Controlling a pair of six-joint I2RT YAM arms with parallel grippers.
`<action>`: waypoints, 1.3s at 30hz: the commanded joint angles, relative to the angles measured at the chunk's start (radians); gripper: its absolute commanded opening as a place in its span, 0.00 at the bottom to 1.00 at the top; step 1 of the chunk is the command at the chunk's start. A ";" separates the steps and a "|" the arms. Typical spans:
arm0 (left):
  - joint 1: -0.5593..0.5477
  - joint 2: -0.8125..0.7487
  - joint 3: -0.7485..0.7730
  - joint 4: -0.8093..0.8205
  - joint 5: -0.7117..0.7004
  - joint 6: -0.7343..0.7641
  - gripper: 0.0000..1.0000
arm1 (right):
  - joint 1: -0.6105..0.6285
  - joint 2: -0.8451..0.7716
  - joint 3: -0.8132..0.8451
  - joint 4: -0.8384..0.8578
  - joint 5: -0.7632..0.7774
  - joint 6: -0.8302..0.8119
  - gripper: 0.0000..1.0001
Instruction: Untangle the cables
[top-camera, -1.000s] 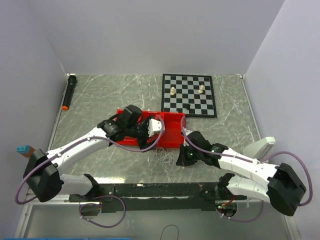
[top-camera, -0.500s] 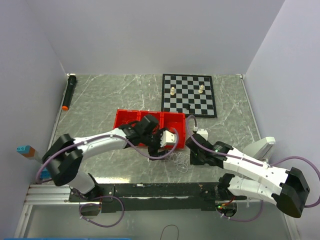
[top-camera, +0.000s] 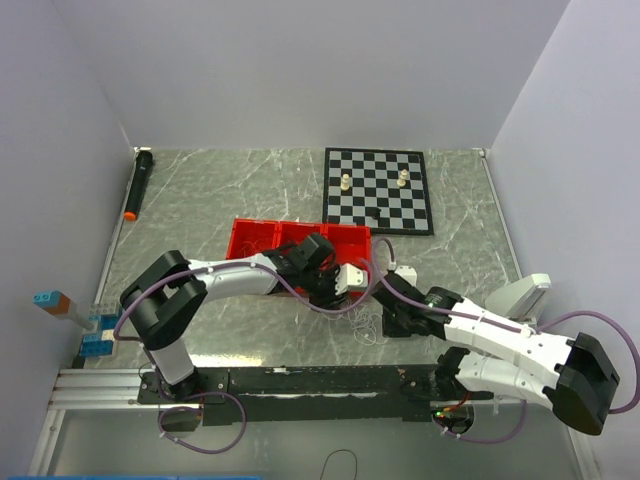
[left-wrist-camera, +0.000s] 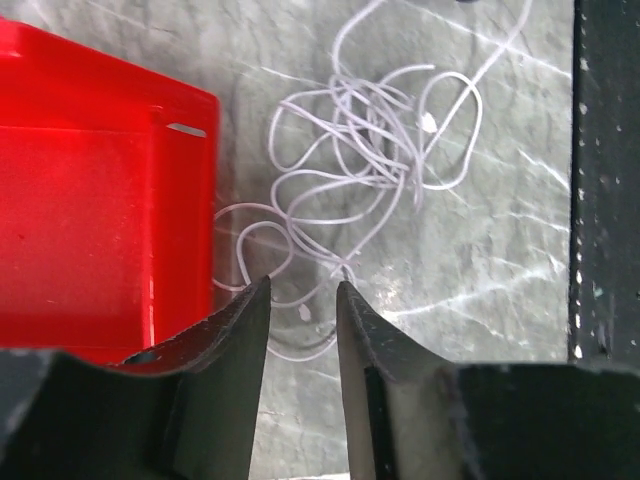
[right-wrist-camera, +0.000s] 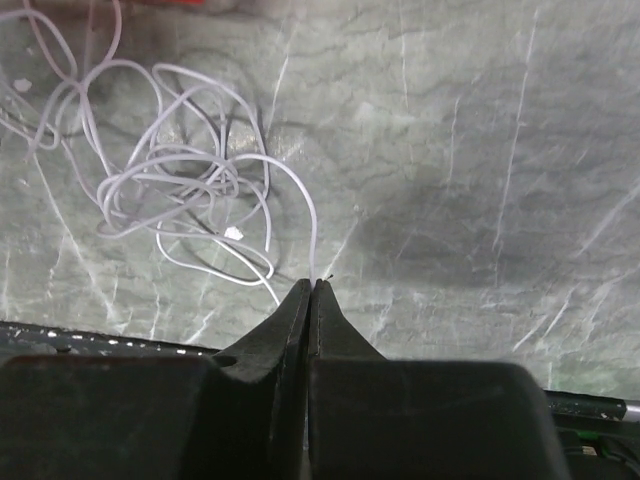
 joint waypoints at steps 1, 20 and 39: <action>-0.001 0.016 0.018 0.072 0.003 -0.074 0.40 | 0.008 -0.038 -0.019 -0.008 -0.036 0.021 0.00; -0.027 0.024 0.037 -0.029 0.062 0.031 0.01 | 0.025 -0.132 -0.002 -0.050 -0.058 0.007 0.00; -0.001 -0.473 0.225 -0.843 -0.046 0.205 0.01 | -0.016 0.037 0.084 0.004 0.073 -0.042 0.00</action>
